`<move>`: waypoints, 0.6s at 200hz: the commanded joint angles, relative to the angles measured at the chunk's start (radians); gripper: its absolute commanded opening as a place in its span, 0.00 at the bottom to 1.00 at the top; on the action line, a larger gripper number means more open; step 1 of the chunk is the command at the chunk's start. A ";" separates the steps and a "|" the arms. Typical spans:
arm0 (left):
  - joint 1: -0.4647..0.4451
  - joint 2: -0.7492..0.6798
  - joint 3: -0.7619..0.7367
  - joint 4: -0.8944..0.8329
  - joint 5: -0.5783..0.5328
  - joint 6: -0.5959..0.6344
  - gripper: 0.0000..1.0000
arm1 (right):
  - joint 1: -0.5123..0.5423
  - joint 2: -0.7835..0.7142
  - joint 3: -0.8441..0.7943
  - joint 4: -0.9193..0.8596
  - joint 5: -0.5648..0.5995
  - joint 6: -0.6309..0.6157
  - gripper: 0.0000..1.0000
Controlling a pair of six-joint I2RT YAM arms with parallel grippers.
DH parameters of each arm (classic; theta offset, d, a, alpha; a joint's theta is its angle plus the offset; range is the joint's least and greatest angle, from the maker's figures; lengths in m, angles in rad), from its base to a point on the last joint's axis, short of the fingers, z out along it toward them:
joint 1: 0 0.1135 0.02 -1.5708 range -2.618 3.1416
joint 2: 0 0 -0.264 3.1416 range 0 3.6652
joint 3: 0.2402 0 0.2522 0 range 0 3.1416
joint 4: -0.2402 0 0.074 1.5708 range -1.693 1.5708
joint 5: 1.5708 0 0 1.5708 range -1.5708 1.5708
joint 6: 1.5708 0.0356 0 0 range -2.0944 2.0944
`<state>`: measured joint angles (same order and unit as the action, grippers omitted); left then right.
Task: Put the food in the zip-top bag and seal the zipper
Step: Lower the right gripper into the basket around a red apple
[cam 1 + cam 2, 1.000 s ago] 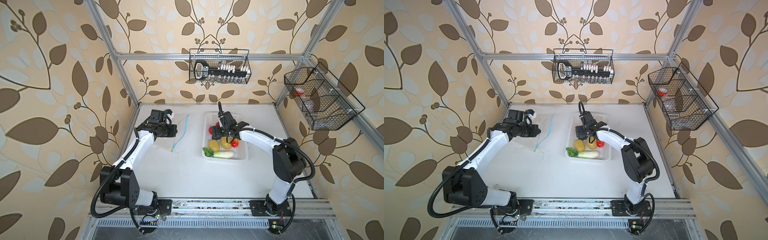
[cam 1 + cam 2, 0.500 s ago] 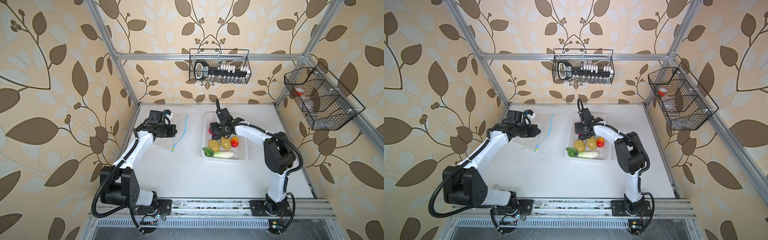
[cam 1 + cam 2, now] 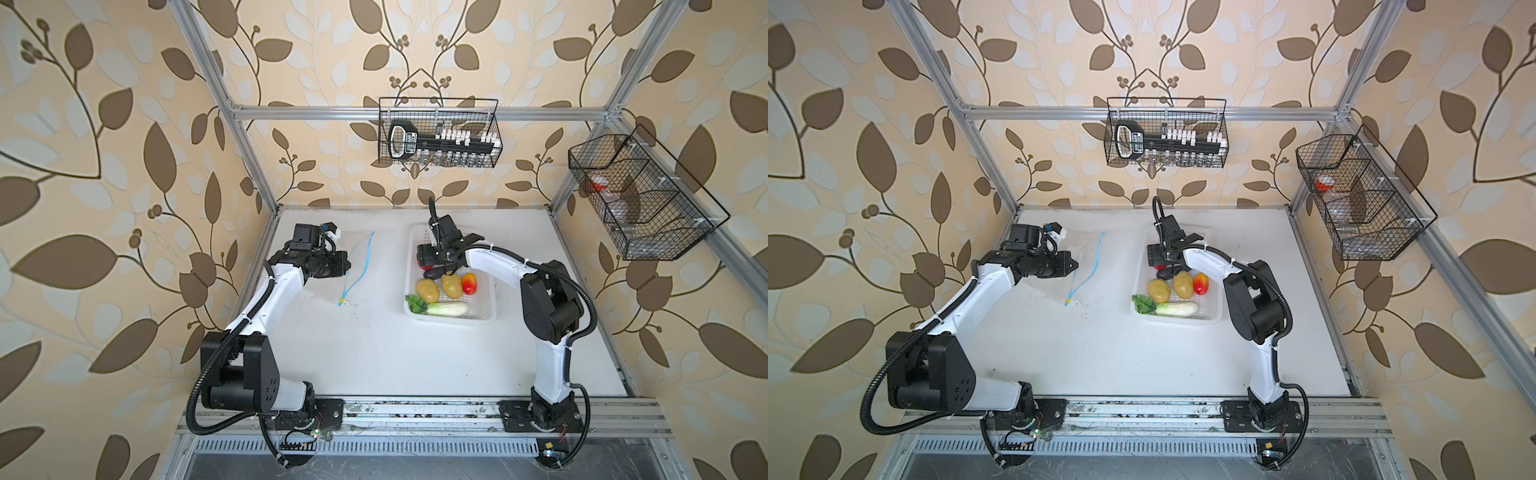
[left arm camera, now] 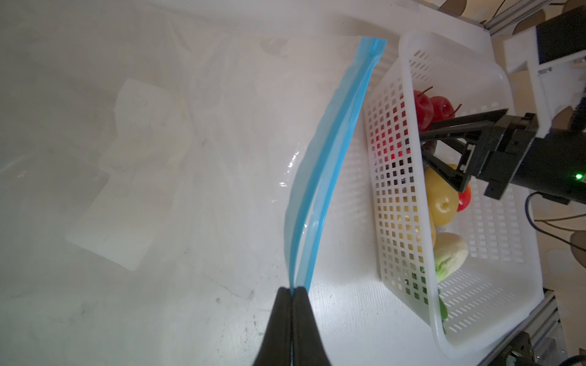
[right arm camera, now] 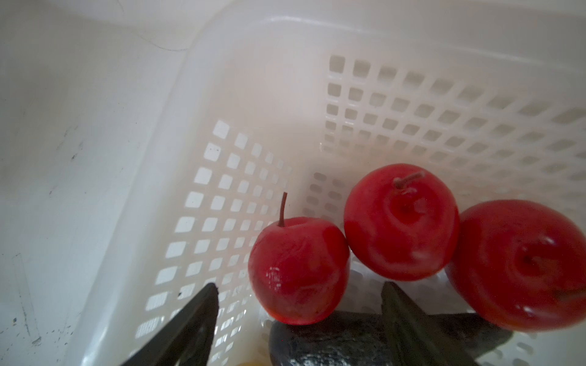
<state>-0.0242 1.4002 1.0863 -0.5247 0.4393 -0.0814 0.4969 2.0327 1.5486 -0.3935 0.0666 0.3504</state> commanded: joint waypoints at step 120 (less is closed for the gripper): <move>0.020 0.000 -0.019 0.050 0.036 -0.009 0.00 | -0.009 0.092 0.026 0.031 -0.037 0.017 0.65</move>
<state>-0.0174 1.4002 1.0733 -0.4953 0.4431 -0.0856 0.4931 2.1120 1.5620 -0.3866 0.0330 0.3576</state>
